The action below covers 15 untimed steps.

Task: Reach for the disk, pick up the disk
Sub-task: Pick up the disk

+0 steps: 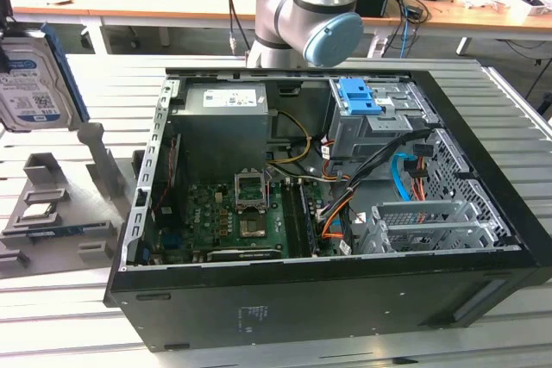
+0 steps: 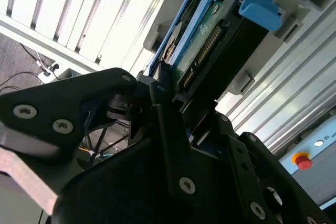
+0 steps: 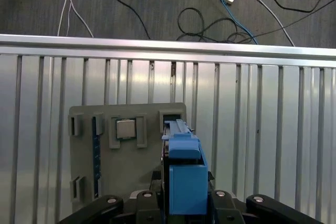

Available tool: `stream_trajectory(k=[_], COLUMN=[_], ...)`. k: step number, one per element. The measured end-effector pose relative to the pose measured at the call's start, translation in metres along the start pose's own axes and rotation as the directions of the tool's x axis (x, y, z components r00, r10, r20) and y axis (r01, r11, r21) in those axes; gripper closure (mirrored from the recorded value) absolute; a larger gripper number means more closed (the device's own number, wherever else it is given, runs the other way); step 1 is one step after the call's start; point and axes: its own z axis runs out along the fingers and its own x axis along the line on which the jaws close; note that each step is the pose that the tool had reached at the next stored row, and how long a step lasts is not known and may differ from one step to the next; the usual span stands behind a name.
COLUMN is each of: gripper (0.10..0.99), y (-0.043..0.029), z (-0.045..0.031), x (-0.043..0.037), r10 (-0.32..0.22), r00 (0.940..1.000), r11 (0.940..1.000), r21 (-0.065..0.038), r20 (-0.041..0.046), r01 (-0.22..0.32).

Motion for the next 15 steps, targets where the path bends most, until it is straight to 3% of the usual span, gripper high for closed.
stream_trajectory(k=[9, 15], gripper=[0.722, 0.722], y=[-0.0003, -0.0005], z=[-0.0144, -0.0314], x=[-0.0001, -0.0002], r10=[0.0, 0.0], r00=[1.0, 1.0], r11=[1.0, 1.0], r21=[0.0, 0.0], r20=[0.0, 0.0], r01=[0.0, 0.0])
